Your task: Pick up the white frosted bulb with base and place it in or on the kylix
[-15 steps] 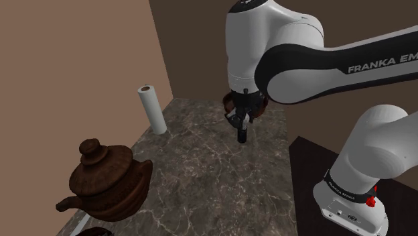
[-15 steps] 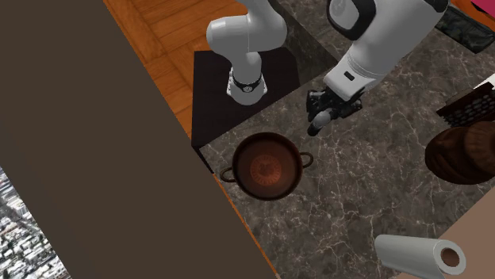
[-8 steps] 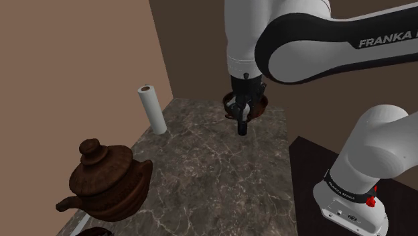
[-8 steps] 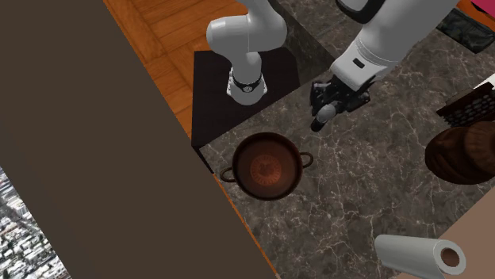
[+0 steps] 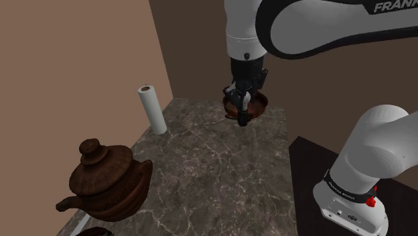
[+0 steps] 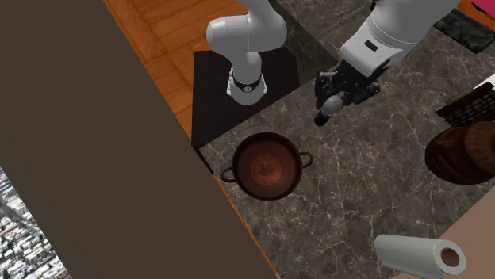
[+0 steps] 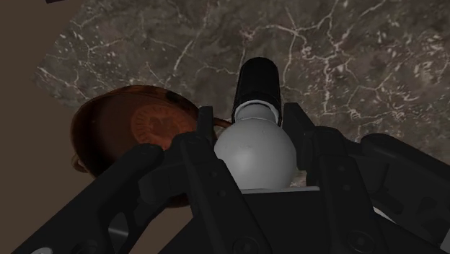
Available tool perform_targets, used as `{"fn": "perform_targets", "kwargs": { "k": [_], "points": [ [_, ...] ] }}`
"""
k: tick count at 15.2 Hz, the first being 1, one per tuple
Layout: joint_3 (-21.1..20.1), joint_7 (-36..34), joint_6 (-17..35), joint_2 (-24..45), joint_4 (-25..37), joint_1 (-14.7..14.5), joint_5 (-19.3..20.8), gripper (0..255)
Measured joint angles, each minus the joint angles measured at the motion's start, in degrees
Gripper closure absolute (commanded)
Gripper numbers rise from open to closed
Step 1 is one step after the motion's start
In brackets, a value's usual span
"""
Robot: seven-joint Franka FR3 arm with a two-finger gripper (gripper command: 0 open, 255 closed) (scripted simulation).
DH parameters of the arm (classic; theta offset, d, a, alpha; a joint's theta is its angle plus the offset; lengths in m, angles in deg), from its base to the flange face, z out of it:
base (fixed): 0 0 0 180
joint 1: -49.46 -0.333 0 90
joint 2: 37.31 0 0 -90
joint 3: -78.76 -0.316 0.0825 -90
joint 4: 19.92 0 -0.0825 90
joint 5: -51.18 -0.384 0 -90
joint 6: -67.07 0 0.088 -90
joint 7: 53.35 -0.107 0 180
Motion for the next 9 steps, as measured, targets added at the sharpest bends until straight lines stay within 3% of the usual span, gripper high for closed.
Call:
{"fn": "perform_targets", "kwargs": {
  "k": [9],
  "points": [
    [1.4, 1.2, -5.7, 1.2, 6.9, 0.9, 1.3, 255]
  ]
}}
